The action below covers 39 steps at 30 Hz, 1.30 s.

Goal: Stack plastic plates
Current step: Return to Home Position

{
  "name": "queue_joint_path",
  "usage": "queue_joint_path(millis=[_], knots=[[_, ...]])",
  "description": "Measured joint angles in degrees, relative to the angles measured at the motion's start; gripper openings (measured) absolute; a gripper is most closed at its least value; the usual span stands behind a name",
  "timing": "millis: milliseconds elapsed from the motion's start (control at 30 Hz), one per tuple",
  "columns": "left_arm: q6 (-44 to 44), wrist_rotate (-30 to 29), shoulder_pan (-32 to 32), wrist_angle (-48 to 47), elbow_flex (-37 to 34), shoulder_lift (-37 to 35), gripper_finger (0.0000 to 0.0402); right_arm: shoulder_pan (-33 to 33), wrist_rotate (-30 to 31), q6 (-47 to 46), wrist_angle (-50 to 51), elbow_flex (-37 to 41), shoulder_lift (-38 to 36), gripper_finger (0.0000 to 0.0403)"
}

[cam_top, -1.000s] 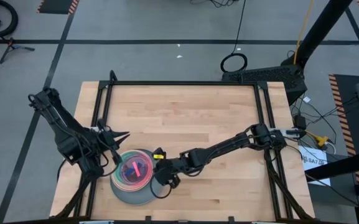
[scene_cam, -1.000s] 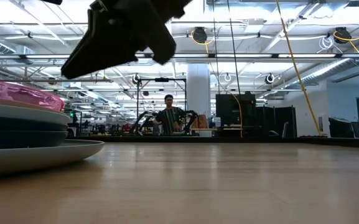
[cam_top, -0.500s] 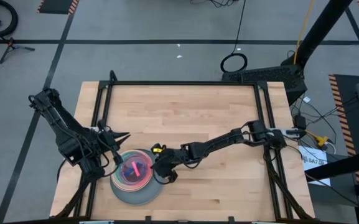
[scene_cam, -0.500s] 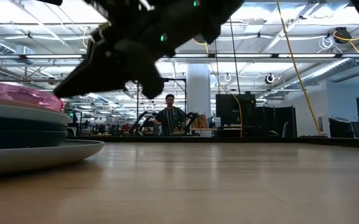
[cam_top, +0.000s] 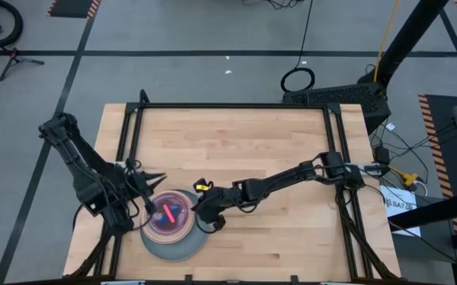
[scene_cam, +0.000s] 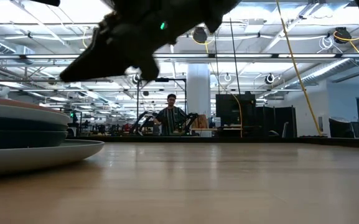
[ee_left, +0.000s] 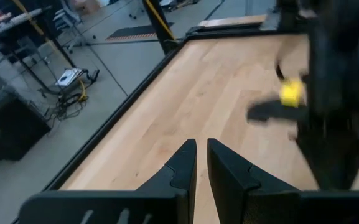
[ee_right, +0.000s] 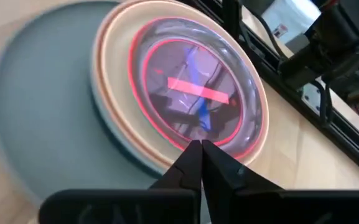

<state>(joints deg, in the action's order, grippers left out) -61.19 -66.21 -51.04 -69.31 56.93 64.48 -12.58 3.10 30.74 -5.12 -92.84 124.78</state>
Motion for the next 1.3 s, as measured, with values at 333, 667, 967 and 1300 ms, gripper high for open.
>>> queue_joint_path(millis=[333, 667, 967, 1300], knots=[[24.2, 17.8, -2.2, 27.3, -2.1, 6.6, 0.0047, 3.1, 0.2, -2.7, -4.9, 19.4, -15.1, 0.0], [76.4, 41.3, 11.5, 50.5, -2.1, 8.9, 0.0047, 4.8, 2.9, -6.5, -22.0, 47.9, -41.9, 0.0], [80.4, 69.7, 39.5, 50.1, -5.2, -0.4, 0.0047, 7.9, 2.8, -11.3, -27.4, 65.7, -61.1, 0.0], [72.9, 74.4, 49.6, 51.4, -17.1, -18.1, 0.0046, 9.9, 2.9, -18.0, -42.1, 82.5, -77.0, 0.0]])
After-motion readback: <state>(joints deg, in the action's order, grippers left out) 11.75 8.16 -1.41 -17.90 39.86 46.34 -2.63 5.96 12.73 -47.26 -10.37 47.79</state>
